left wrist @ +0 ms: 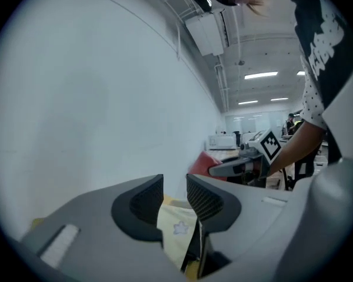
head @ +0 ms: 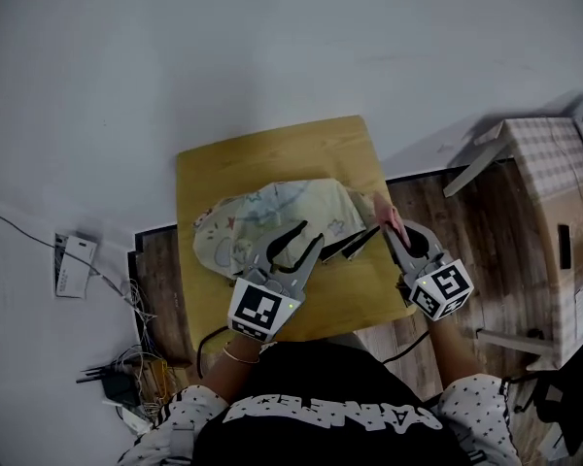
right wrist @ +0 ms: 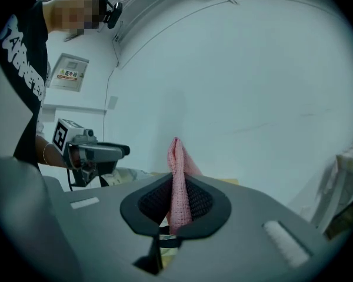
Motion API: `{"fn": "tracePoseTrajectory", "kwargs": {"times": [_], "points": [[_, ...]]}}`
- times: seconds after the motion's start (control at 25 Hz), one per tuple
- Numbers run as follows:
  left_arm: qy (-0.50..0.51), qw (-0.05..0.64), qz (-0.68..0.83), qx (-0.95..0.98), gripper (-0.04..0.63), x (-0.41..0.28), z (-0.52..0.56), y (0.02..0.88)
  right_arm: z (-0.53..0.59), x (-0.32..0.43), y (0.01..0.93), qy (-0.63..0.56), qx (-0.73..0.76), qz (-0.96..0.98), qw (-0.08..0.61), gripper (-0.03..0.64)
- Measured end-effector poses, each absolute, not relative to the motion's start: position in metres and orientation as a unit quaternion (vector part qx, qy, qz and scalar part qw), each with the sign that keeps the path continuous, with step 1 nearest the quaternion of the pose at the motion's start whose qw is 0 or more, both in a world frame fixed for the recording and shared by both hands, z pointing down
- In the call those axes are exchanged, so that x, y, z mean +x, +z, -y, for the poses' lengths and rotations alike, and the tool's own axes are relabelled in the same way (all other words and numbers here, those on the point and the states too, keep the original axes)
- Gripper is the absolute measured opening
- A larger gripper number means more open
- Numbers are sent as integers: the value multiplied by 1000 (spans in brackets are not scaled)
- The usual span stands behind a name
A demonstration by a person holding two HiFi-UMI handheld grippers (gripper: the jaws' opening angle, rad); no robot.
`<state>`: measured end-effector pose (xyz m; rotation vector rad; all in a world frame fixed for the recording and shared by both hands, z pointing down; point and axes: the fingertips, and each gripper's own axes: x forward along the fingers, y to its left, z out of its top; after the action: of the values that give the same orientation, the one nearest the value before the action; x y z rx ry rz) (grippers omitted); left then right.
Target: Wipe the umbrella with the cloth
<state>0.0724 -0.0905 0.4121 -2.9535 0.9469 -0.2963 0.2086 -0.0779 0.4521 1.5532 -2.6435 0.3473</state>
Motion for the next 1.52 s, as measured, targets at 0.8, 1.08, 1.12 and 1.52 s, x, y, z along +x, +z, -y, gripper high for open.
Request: {"fn": "tracePoseTrajectory", "kwargs": {"times": [0.8, 1.08, 1.12, 1.52], "points": [[-328, 78, -186, -923, 153, 183, 104, 580, -15, 272, 450, 141, 599, 788, 35, 32], [-342, 80, -198, -915, 21, 177, 107, 583, -30, 278, 454, 144, 616, 773, 47, 32], [-337, 82, -202, -916, 3, 176, 108, 580, -30, 278, 454, 144, 617, 772, 46, 32], [-262, 42, -265, -927, 2, 135, 111, 531, -9, 260, 452, 137, 596, 791, 38, 32]]}}
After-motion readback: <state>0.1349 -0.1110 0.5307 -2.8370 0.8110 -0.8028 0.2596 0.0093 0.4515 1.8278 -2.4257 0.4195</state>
